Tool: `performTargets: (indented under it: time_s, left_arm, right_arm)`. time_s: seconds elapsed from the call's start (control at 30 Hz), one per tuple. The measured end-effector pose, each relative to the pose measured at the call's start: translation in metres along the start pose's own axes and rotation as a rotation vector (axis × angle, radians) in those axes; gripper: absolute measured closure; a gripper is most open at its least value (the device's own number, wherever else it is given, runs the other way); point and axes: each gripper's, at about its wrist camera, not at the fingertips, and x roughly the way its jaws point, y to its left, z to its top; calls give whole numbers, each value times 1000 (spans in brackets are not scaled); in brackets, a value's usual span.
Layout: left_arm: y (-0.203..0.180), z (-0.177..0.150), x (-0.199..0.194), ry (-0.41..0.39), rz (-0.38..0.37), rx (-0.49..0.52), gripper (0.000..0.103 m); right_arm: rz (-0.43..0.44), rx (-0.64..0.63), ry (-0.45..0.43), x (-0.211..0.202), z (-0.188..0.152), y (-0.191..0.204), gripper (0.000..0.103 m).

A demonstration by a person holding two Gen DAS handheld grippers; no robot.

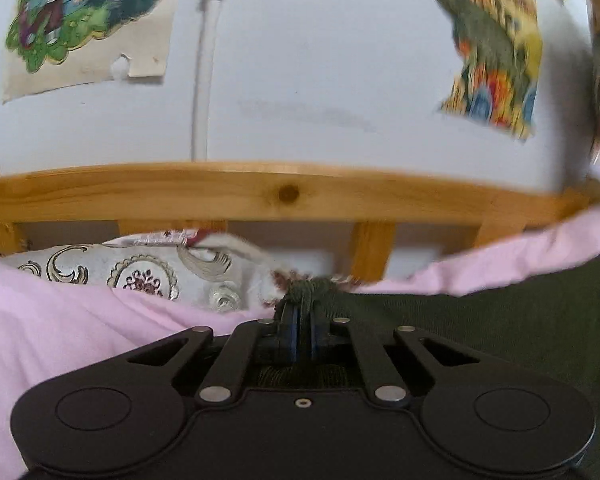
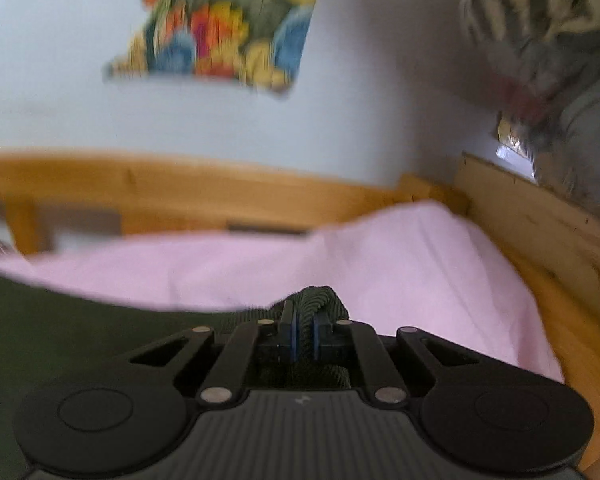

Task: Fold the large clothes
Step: 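Lay the hem over the collar and open both tools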

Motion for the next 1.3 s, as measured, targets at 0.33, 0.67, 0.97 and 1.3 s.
performTargets:
  time_s: [0.33,0.67,0.97,1.3]
  left_arm:
    - [-14,-33,8,75,31,150,42]
    - [-45,-54,-60,-35,-184,93,7]
    - [-75,-107,-14,288,-56,235,13]
    - [-56,-119,-57,229,-94,144,5]
  right_arm:
    - [-2,-120,-118,-70,-12,19,23]
    - [319,-297,-122,-143,-73,108,4]
    - [312,-178,77,-102,-104,104,1]
    - [358,-58,83,-220,-117,68,0]
